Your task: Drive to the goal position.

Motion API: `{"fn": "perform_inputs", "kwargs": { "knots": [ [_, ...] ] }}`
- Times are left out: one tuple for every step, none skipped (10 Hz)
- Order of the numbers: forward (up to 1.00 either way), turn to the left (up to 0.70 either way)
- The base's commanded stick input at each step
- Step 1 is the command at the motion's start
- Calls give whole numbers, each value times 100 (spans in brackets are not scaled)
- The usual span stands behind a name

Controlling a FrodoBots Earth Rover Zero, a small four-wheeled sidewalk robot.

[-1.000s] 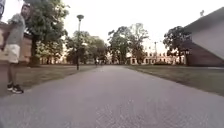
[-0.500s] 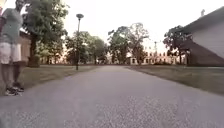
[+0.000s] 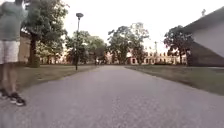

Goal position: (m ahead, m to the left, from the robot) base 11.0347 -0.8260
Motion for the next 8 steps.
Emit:
{"fn": "perform_inputs", "kwargs": {
  "knots": [
    [45,-6],
    [45,-27],
    [45,-27],
    [45,-27],
    [45,-27],
    [45,-22],
    [45,-7],
    [45,0]
  ]
}}
